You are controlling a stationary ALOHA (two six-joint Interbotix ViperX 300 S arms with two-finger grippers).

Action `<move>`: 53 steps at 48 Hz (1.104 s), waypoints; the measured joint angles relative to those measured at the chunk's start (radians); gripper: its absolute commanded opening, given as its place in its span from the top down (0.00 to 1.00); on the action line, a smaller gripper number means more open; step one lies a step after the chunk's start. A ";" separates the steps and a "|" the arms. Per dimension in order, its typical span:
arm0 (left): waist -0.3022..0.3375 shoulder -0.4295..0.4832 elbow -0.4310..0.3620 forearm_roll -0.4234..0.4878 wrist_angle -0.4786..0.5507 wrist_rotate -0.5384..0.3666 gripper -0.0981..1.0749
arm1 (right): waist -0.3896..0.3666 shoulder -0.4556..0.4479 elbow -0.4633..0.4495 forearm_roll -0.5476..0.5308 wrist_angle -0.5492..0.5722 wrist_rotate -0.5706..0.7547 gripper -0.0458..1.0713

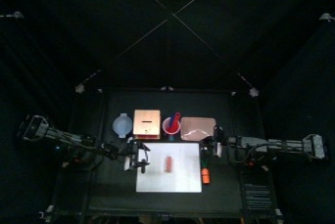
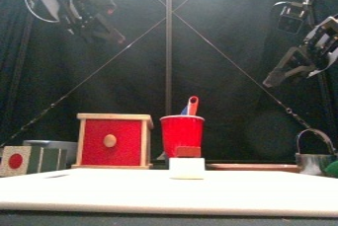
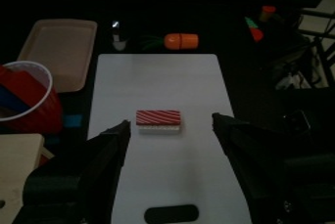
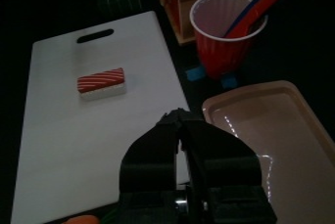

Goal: Pull apart salmon sushi

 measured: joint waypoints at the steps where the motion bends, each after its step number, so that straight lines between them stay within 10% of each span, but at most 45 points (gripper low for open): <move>1: 0.002 0.000 0.000 0.000 -0.005 0.000 0.08 | 0.000 0.000 0.000 0.000 0.000 0.002 0.94; 21: 0.023 0.009 -0.023 -0.092 -0.025 -0.006 0.08 | 0.002 0.000 -0.003 0.000 -0.002 0.002 0.94; 36: 0.083 0.164 -0.132 -0.522 -0.003 -0.014 0.08 | 0.009 0.002 -0.003 0.000 0.000 0.000 0.94; 53: 0.087 0.451 -0.362 -0.896 0.426 -0.040 0.08 | 0.006 0.011 -0.003 -0.003 0.000 0.000 0.94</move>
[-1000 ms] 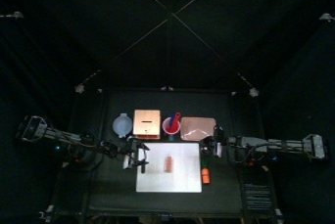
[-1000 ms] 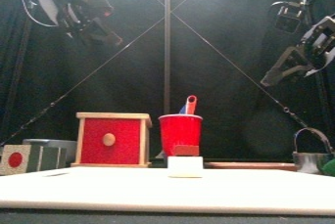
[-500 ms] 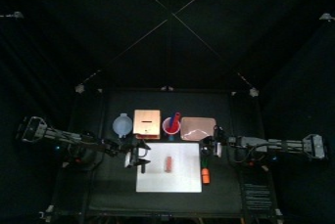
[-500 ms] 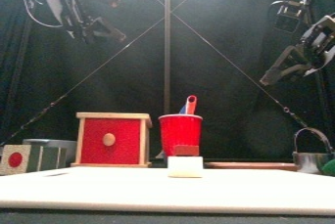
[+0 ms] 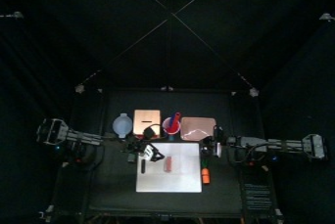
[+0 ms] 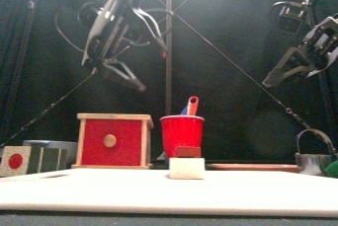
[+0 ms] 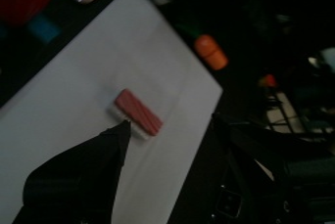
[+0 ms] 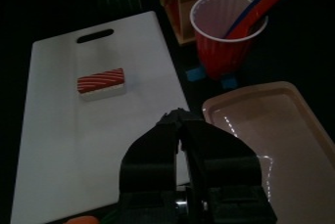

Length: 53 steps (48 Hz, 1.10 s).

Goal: Pull apart salmon sushi

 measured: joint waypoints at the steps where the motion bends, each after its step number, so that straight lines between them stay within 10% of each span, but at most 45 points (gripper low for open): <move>1: -0.002 0.015 -0.018 -0.005 0.028 -0.006 0.08 | -0.002 0.000 -0.002 0.000 0.000 0.000 0.94; 22: -0.060 0.330 -0.388 0.101 0.443 -0.310 0.08 | -0.006 0.002 0.003 0.000 0.018 0.000 0.94; 53: -0.126 0.503 -0.565 0.121 0.495 -0.449 0.08 | -0.015 0.003 0.025 0.000 0.021 0.000 0.94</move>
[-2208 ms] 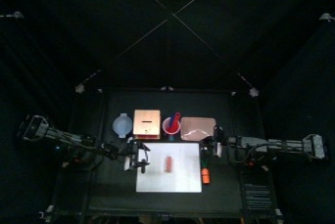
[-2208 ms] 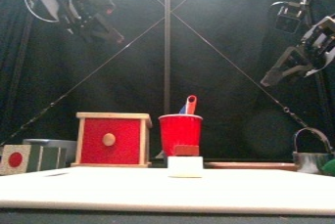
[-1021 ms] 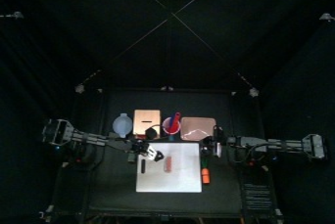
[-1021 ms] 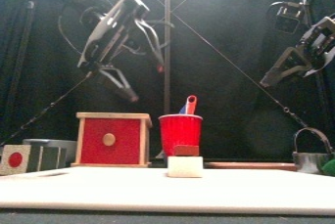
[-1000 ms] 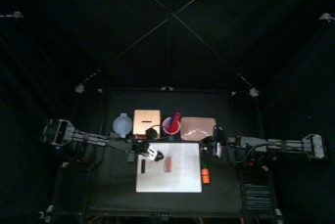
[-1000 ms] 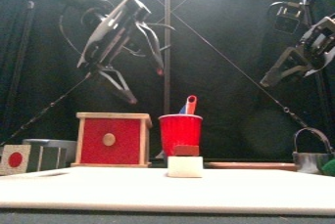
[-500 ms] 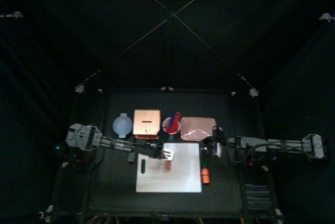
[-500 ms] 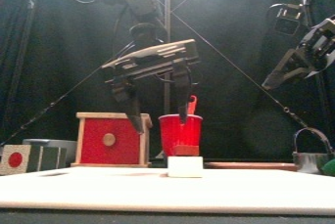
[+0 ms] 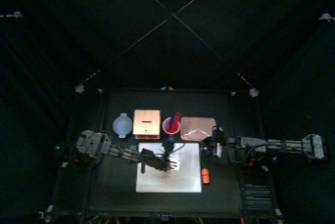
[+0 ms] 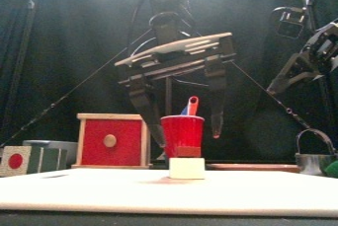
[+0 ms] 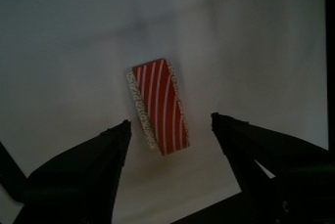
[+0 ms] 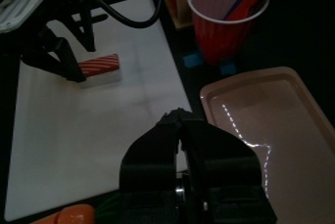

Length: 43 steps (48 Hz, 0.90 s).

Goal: Pull apart salmon sushi

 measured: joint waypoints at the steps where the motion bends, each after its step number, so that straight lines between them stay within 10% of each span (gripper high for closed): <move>1: 0.000 0.002 -0.002 0.000 0.002 0.002 0.08 | 0.002 0.000 0.002 0.000 0.000 0.000 0.94; 43: 0.008 0.026 -0.008 -0.002 0.023 -0.002 0.25 | 0.005 0.000 0.014 0.006 0.048 0.000 0.94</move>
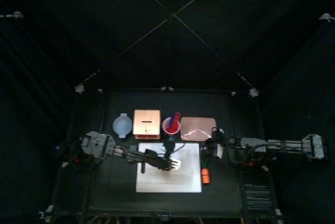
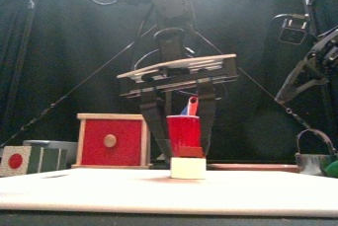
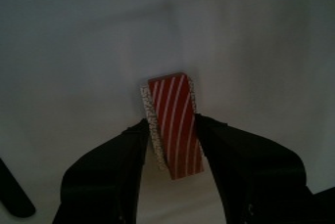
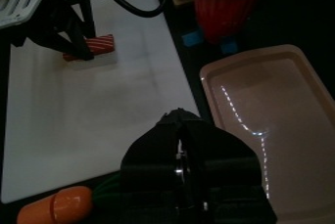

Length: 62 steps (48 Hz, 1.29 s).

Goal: Pull apart salmon sushi

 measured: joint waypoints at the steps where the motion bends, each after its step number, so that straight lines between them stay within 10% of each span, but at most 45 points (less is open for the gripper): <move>1: 0.000 0.000 0.000 0.000 0.000 0.000 0.25 | -0.002 0.000 0.000 0.000 0.002 0.000 0.94; 62: 0.002 -0.002 -0.018 0.000 0.043 0.014 0.36 | -0.005 0.000 0.012 -0.006 0.002 0.000 0.94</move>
